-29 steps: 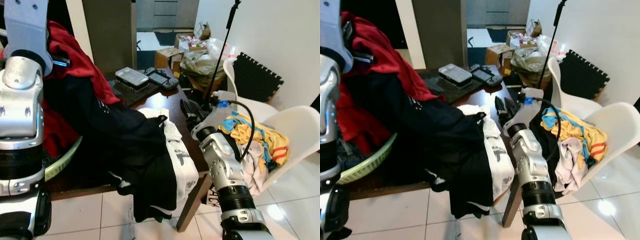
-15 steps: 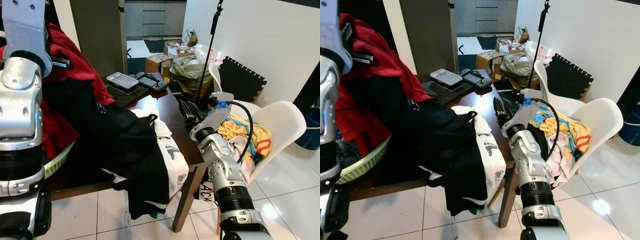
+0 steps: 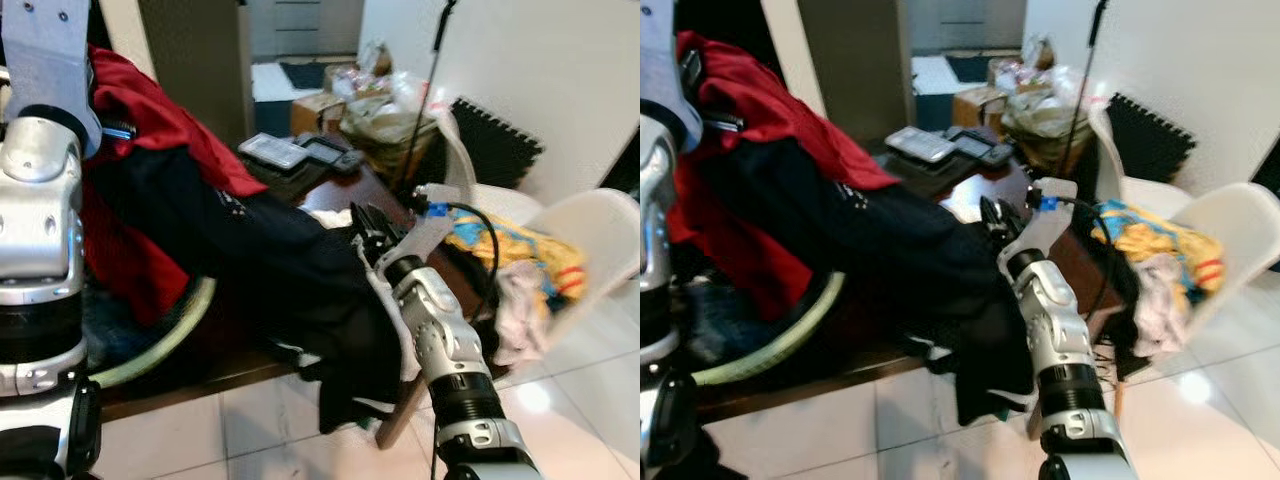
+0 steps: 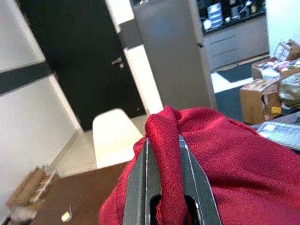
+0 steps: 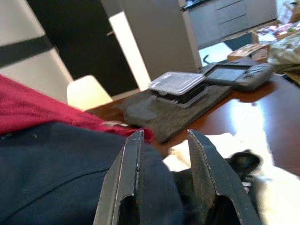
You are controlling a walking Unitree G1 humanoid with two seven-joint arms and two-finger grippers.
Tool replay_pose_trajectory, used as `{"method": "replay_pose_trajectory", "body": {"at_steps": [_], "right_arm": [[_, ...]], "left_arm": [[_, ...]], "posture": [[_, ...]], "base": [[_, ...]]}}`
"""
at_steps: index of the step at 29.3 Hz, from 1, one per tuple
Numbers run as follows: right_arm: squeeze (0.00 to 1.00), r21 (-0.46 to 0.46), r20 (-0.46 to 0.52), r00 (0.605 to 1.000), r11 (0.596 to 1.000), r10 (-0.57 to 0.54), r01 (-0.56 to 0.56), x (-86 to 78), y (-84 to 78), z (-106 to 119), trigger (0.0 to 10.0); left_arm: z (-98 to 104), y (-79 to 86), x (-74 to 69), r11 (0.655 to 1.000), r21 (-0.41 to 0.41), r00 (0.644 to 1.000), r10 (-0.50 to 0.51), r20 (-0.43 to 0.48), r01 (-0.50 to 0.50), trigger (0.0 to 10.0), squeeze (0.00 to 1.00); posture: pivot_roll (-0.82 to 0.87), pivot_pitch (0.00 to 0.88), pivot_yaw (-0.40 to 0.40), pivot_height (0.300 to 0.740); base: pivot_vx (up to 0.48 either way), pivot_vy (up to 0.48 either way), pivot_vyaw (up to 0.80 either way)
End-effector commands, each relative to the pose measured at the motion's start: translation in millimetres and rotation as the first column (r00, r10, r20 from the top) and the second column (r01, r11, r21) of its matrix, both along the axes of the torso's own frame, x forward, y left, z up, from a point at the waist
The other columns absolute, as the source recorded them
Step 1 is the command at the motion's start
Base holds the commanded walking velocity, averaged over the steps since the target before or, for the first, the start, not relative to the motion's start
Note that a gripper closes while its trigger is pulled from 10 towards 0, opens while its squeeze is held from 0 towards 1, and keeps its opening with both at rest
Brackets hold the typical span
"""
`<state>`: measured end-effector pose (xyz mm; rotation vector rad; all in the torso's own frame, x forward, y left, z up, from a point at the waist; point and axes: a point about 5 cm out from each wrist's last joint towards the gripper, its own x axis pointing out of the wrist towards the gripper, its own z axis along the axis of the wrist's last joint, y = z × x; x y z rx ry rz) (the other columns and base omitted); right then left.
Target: Hang hanger
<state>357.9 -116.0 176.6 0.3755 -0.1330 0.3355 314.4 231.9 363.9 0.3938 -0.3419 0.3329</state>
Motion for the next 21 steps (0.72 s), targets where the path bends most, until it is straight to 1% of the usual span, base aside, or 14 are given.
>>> {"method": "replay_pose_trajectory", "body": {"at_steps": [1, 2, 7, 10, 16, 18, 19, 20, 21], "right_arm": [[0.00, -0.002, 0.001, 1.000, 1.000, -0.002, 0.002, -0.3, -1.6, 0.7, 10.0], [0.00, -0.001, 0.001, 1.000, 1.000, -0.004, 0.004, -0.3, -2.4, 0.6, 10.0], [0.00, 0.002, 0.000, 1.000, 1.000, -0.008, 0.008, -0.3, -3.3, 0.5, 10.0], [0.00, 0.003, -0.001, 1.000, 1.000, -0.008, 0.008, -0.3, -3.2, 0.5, 10.0], [0.00, 0.005, -0.002, 1.000, 1.000, -0.009, 0.009, 0.2, -3.0, 0.6, 10.0], [0.00, 0.005, -0.004, 1.000, 1.000, -0.007, 0.007, 0.4, -2.9, 0.5, 10.0], [0.00, 0.005, -0.004, 1.000, 1.000, -0.007, 0.007, 0.4, -2.9, 0.5, 10.0], [0.00, 0.006, -0.005, 1.000, 1.000, -0.006, 0.006, 0.4, -2.8, 0.3, 10.0], [0.00, 0.006, -0.006, 1.000, 1.000, -0.004, 0.004, 0.4, -2.5, -0.2, 10.0]], "left_arm": [[6.5, 4.8, -6.0, 0.999, 0.013, 0.999, 0.036, 0.033, -0.037, 10.0, 0.00], [6.2, 5.6, -6.2, 0.999, -0.001, 0.999, 0.039, 0.036, -0.039, 10.0, 0.00], [7.0, 8.6, -6.8, 0.998, -0.015, 0.998, 0.054, 0.036, -0.054, 10.0, 0.00], [6.7, 9.5, -6.4, 0.998, -0.021, 0.998, 0.054, 0.027, -0.053, 10.0, 0.00], [9.3, 14.9, -6.9, 0.997, -0.004, 0.997, 0.079, 0.016, -0.079, 10.0, 0.00], [12.7, 22.6, -10.5, 0.989, 0.035, 0.989, 0.143, 0.027, -0.144, 10.0, 0.00], [12.7, 22.6, -10.5, 0.989, 0.035, 0.989, 0.143, 0.027, -0.144, 10.0, 0.00], [14.8, 26.9, -12.8, 0.985, 0.037, 0.985, 0.169, 0.042, -0.171, 10.0, 0.00], [19.2, 36.9, -16.8, 0.973, 0.054, 0.974, 0.220, 0.056, -0.223, 10.0, 0.00]], "posture": [[0.09, 0.000, -0.063, 0.740], [0.09, 0.000, -0.062, 0.740], [0.09, 0.000, -0.059, 0.740], [0.09, 0.000, -0.059, 0.740], [0.09, 0.000, -0.060, 0.740], [0.10, 0.000, -0.062, 0.740], [0.10, 0.000, -0.062, 0.740], [0.10, 0.000, -0.062, 0.740], [0.10, 0.000, -0.065, 0.740]], "base": [[0.000, -0.480, 0.00], [0.000, -0.480, 0.00], [0.000, -0.475, 0.00], [0.000, 0.000, 0.00], [0.000, 0.000, 0.00], [0.000, 0.000, 0.00], [0.000, 0.000, 0.00], [0.000, 0.000, 0.00], [0.000, 0.000, 0.00]]}}
